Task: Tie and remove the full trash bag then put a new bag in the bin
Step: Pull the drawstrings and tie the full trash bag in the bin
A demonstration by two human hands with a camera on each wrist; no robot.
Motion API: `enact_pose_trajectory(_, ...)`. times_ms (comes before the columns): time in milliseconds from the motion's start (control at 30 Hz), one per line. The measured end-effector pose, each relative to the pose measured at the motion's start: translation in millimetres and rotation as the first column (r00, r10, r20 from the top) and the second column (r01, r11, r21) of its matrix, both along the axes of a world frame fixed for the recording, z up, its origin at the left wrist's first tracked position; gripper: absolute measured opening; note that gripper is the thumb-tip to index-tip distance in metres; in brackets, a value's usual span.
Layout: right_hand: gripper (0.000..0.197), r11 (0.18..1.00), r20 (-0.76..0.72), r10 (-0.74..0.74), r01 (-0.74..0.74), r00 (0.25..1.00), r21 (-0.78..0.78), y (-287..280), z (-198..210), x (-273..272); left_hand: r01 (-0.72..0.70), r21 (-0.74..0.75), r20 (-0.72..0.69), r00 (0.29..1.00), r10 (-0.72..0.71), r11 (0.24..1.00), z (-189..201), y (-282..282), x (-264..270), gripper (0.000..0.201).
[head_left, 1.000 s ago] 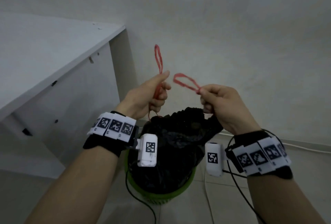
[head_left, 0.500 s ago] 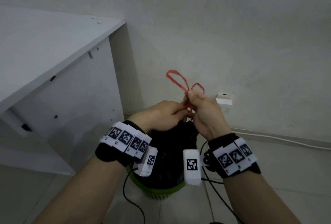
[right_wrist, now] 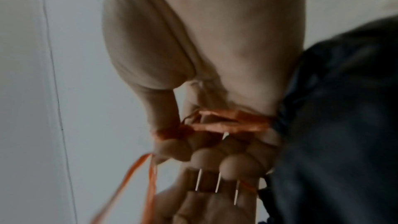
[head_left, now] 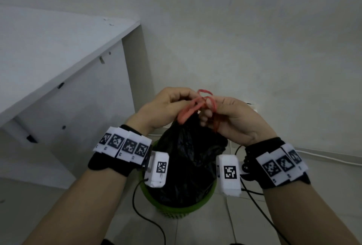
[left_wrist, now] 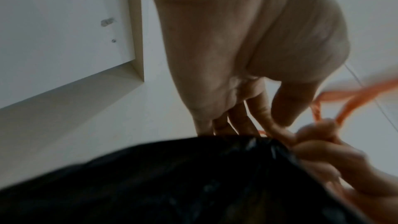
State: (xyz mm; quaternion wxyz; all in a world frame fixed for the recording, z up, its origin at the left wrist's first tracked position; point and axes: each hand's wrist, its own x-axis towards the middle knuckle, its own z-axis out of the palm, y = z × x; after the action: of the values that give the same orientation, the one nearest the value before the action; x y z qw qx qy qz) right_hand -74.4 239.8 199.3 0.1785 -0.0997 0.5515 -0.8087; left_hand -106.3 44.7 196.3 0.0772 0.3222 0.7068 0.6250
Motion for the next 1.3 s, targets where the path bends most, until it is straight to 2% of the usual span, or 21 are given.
enact_pose_trajectory(67, 0.015, 0.991, 0.000, -0.130, 0.130, 0.991, 0.027, -7, 3, -4, -0.086, 0.017, -0.014, 0.996, 0.086, 0.996, -1, 1, 1, 0.041)
enact_pose_trajectory(133, 0.015, 0.950, -0.081, -0.263, 0.272, 0.962, 0.152, -14, 8, -6, -0.251, -0.082, -0.155, 0.959, 0.237, 0.964, 1, 5, 3, 0.053)
enact_pose_trajectory(233, 0.016, 0.869, -0.207, -0.373, 0.419, 0.904, 0.263, -22, 13, -10, -0.492, -0.079, -0.243, 0.853, 0.462, 0.867, 7, 9, 2, 0.037)
enact_pose_trajectory(267, 0.015, 0.856, -0.229, -0.376, 0.431, 0.898, 0.285, -24, 14, -11, -0.534, -0.063, -0.259, 0.824, 0.504, 0.843, 10, 8, 1, 0.038)
enact_pose_trajectory(367, 0.016, 0.848, -0.239, -0.363, 0.425, 0.901, 0.315, -29, 13, -12, -0.594, -0.070, -0.359, 0.764, 0.536, 0.801, 9, 2, -5, 0.046)
enact_pose_trajectory(433, 0.015, 0.851, -0.218, -0.395, 0.445, 0.893, 0.279, -24, 13, -14, -0.625, -0.058, -0.375, 0.736, 0.563, 0.779, 5, -8, -8, 0.049)
enact_pose_trajectory(600, 0.018, 0.789, -0.208, -0.524, 0.563, 0.826, 0.247, 25, -4, -21, -0.723, -0.034, -0.278, 0.670, 0.689, 0.690, -14, -57, -14, 0.054)
enact_pose_trajectory(667, 0.019, 0.721, -0.223, -0.601, 0.641, 0.768, 0.263, 50, -21, -21, -0.764, -0.018, -0.192, 0.635, 0.748, 0.645, -27, -76, -13, 0.050)
enact_pose_trajectory(767, 0.018, 0.564, -0.167, -0.774, 0.785, 0.610, 0.256, 97, -55, -16, -0.853, 0.036, 0.043, 0.522, 0.852, 0.521, -52, -107, -8, 0.048)
enact_pose_trajectory(833, 0.017, 0.515, -0.162, -0.798, 0.797, 0.580, 0.315, 115, -78, -9, -0.856, -0.010, 0.151, 0.510, 0.847, 0.517, -69, -114, -4, 0.047)
enact_pose_trajectory(933, 0.018, 0.544, -0.131, -0.758, 0.730, 0.639, 0.414, 115, -100, -2, -0.787, -0.120, 0.317, 0.547, 0.775, 0.605, -89, -111, -5, 0.040)
enact_pose_trajectory(1000, 0.030, 0.615, -0.079, -0.672, 0.614, 0.737, 0.496, 112, -99, 9, -0.762, -0.192, 0.291, 0.557, 0.778, 0.618, -95, -110, -8, 0.021)
enact_pose_trajectory(1033, 0.036, 0.633, -0.045, -0.606, 0.516, 0.794, 0.578, 111, -96, 16, -0.759, -0.230, 0.237, 0.564, 0.791, 0.609, -96, -110, -8, 0.028)
enact_pose_trajectory(1067, 0.038, 0.614, -0.017, -0.547, 0.415, 0.837, 0.672, 109, -90, 23, -0.762, -0.265, 0.153, 0.572, 0.806, 0.591, -97, -110, -7, 0.048)
enact_pose_trajectory(1100, 0.036, 0.570, -0.014, -0.498, 0.340, 0.867, 0.748, 105, -83, 30, -0.777, -0.295, 0.029, 0.574, 0.818, 0.556, -96, -108, -4, 0.063)
enact_pose_trajectory(1133, 0.031, 0.477, -0.073, -0.455, 0.312, 0.888, 0.822, 101, -76, 35, -0.808, -0.287, -0.142, 0.567, 0.811, 0.515, -94, -102, 1, 0.069)
enact_pose_trajectory(1167, 0.026, 0.333, -0.207, -0.419, 0.362, 0.884, 0.871, 96, -71, 36, -0.834, -0.234, -0.316, 0.551, 0.772, 0.499, -88, -91, 7, 0.069)
enact_pose_trajectory(1200, 0.024, 0.178, -0.398, -0.363, 0.482, 0.843, 0.858, 92, -68, 31, -0.830, -0.174, -0.472, 0.543, 0.694, 0.530, -83, -80, 10, 0.068)
enact_pose_trajectory(1233, 0.028, 0.090, -0.568, -0.270, 0.608, 0.777, 0.789, 87, -65, 24, -0.783, -0.171, -0.572, 0.573, 0.587, 0.598, -79, -67, 11, 0.068)
enact_pose_trajectory(1267, 0.036, 0.085, -0.660, -0.159, 0.676, 0.735, 0.732, 79, -61, 17, -0.702, -0.227, -0.605, 0.645, 0.467, 0.675, -74, -53, 11, 0.070)
enact_pose_trajectory(1300, 0.048, 0.132, -0.675, -0.031, 0.672, 0.738, 0.729, 69, -60, 8, -0.592, -0.325, -0.570, 0.745, 0.347, 0.737, -68, -39, 9, 0.073)
